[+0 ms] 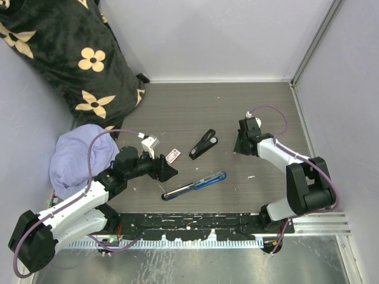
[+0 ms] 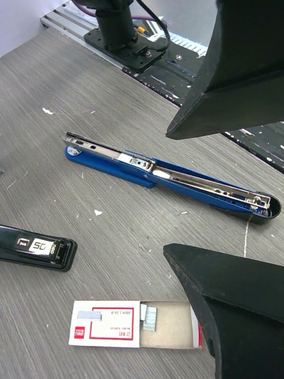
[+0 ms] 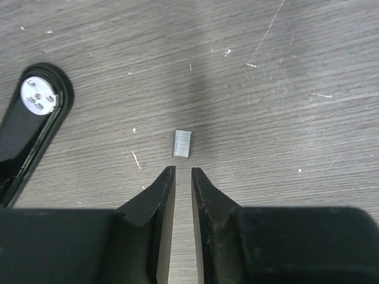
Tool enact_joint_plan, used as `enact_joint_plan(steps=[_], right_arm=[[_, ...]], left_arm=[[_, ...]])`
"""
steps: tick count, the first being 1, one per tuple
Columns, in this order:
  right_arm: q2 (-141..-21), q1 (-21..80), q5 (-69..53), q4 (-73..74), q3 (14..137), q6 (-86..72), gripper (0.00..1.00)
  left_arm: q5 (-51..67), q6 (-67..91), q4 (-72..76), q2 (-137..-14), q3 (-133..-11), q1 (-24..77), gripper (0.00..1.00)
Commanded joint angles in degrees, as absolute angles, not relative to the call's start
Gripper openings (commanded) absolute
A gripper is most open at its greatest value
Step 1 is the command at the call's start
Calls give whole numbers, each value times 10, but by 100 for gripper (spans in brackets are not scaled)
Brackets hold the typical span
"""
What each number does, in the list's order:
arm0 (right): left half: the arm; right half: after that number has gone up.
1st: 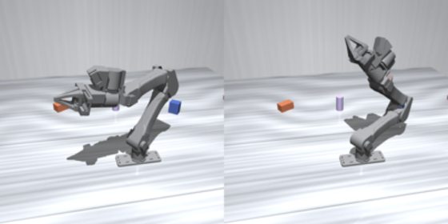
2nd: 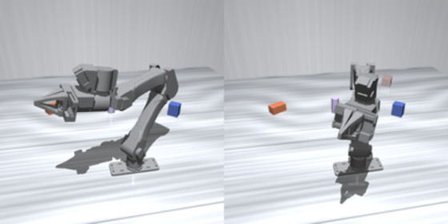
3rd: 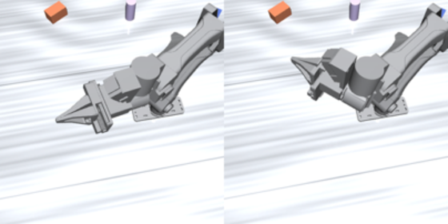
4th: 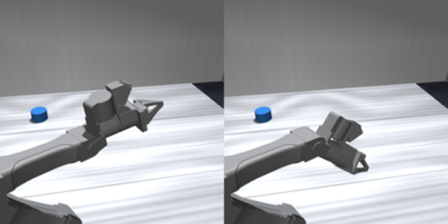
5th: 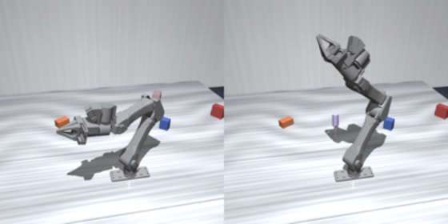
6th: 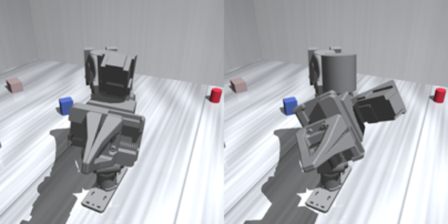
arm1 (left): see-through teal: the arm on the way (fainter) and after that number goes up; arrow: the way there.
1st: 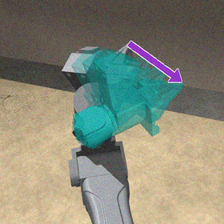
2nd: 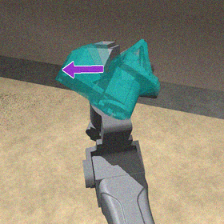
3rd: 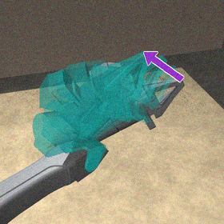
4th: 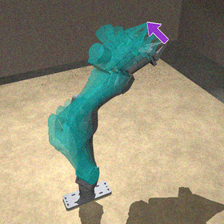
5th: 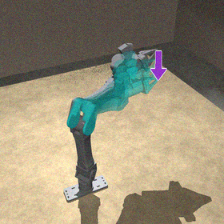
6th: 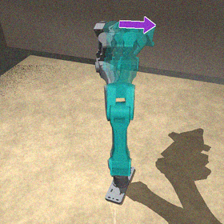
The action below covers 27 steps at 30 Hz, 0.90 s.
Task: Load the staples into the stapler
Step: Pick up the staple from the center of the board.
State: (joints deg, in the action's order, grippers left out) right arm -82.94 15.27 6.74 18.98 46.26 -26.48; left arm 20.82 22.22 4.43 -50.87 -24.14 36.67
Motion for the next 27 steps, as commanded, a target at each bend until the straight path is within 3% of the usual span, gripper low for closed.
enact_joint_plan(steps=[1,6,27], right_arm=[[-844,152,73,138,450,-279,24],[-862,152,74,128,443,-279,20],[-886,151,100,105,450,-279,20]], left_arm=[[213,217,74,-505,-258,366,73],[217,217,71,-505,-258,365,73],[224,216,78,-528,-259,366,74]])
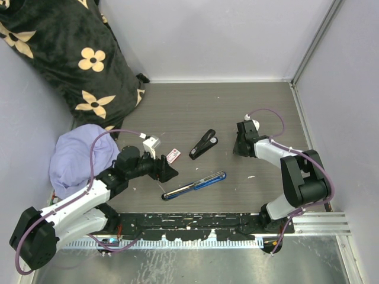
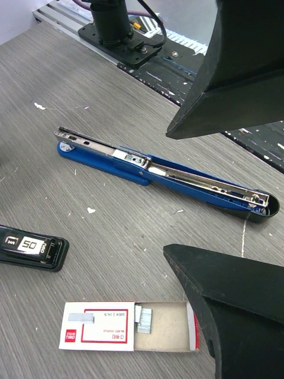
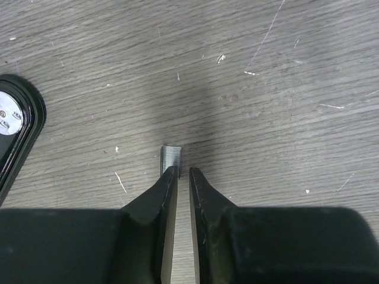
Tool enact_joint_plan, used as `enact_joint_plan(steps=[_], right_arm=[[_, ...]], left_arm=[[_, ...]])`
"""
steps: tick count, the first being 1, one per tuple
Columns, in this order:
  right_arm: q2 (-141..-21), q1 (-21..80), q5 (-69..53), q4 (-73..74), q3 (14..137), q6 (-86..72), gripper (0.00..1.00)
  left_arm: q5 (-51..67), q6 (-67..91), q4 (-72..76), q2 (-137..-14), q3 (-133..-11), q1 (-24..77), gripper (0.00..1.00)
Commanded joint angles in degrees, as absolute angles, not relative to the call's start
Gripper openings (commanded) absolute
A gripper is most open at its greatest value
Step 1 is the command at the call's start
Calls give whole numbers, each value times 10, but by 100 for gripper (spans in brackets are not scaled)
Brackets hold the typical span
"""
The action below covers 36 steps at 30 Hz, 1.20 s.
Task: Load the staples into the stapler
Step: Pick up the staple from the center of the board.
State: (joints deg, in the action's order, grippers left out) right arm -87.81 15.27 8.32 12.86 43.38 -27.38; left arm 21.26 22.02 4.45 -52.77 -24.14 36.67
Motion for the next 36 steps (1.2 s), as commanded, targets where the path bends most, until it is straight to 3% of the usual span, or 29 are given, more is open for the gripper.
enact_joint_plan(steps=[1,36], right_arm=[[-889,151,100,103,450,-280,19],[-916,124,83,86,481,-260,19]], left_arm=[[223,216,78,-528,-259,365,74],[228,217,80,-541,-260,366,75]])
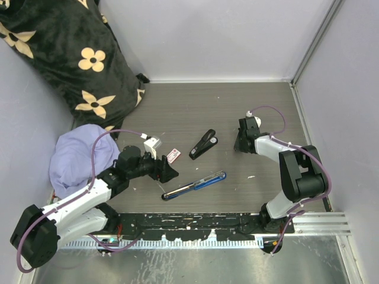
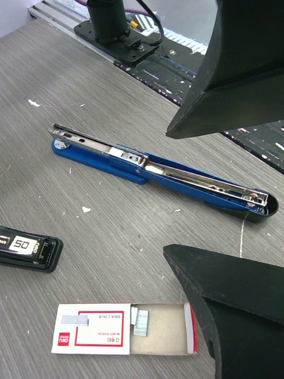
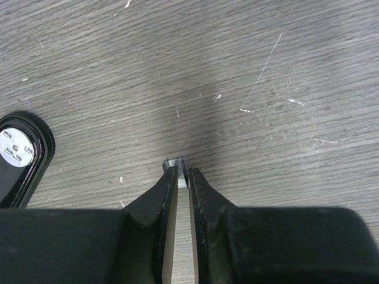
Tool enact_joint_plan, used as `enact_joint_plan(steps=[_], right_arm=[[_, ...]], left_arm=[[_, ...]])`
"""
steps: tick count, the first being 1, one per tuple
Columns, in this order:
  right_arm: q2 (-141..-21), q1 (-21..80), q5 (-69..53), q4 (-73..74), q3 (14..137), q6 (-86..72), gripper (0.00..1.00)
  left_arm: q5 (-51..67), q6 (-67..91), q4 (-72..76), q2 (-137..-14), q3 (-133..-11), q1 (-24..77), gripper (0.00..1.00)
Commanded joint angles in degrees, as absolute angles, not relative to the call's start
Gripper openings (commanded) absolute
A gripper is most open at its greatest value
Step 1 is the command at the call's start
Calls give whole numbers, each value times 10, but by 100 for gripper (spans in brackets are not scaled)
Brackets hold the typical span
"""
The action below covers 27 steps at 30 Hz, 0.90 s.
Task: Load the staples into the stapler
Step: Pick up the staple from the center of the board.
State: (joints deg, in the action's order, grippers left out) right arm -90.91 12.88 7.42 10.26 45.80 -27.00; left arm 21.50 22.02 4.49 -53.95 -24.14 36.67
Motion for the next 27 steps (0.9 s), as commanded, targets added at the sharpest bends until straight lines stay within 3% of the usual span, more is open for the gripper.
enact_joint_plan(steps=[1,9,15,27], right_arm=[[-917,124,83,87,482,-259,19],[-925,118,79,93,483,-244,16],[-931,116,61,91,481,-239,1],[-856,116,-106,170,516,-192,1]], left_arm=[[228,217,79,-540,-261,366,75],[228,217,79,-540,-262,366,75],[226,216,77,-537,-261,365,75],[246,175,188,-548,-229,382,72]])
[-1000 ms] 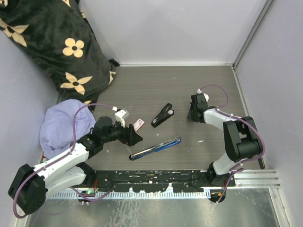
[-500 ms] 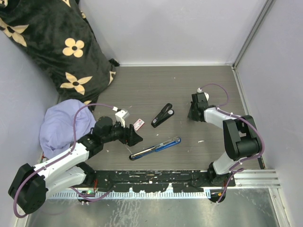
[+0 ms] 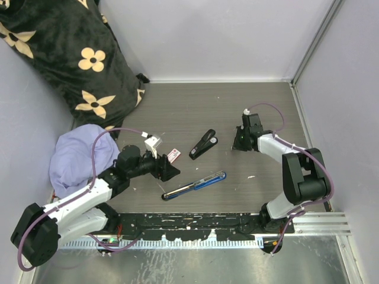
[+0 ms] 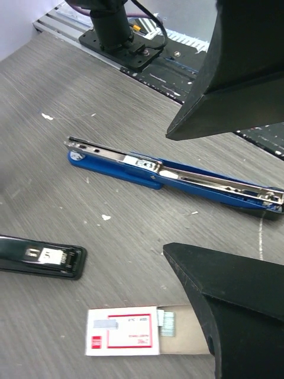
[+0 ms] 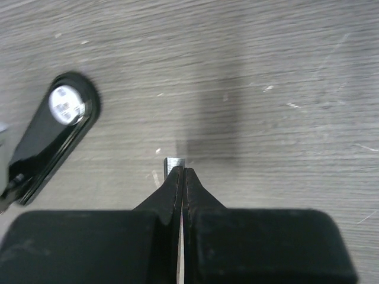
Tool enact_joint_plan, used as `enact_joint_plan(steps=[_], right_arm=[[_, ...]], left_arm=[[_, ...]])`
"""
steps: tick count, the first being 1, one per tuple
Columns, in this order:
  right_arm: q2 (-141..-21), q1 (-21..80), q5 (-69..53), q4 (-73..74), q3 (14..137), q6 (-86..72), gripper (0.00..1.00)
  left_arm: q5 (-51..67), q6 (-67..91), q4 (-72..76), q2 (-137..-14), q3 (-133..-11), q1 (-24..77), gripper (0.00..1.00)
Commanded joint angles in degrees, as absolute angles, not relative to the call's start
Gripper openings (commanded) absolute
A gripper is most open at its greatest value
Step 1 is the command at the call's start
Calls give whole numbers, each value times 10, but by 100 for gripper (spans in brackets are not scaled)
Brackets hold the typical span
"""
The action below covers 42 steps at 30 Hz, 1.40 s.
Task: Load the staples into the stapler
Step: Pick up the staple from the center of the board.
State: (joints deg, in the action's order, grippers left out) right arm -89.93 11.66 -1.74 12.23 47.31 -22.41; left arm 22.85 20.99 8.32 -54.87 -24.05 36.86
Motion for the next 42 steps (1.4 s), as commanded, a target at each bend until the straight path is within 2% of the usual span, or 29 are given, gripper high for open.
enact_joint_plan(steps=[1,9,18,27,31,37,42], right_arm=[[-854,116,-126,189,522,-184,1],[-835,142,-342,291,544,-169,1],[-826,275,-442,337,587,-195,1],[-847,332,-448,384,620,-189,1],[-851,338,-449,401,633,-182,1],[-852,339,-449,436,645,-157,1],[-850,340,-455,445,646,-149,1]], left_arm=[[238,165,204,-550,-223,392,72],[96,8,258,-598,-236,539,71],[-42,-190,360,-671,-247,667,70],[-185,-331,398,-687,-243,755,70],[-214,-362,408,-706,-247,779,69],[-221,-365,393,-712,-256,781,63],[-220,-380,362,-716,-274,790,49]])
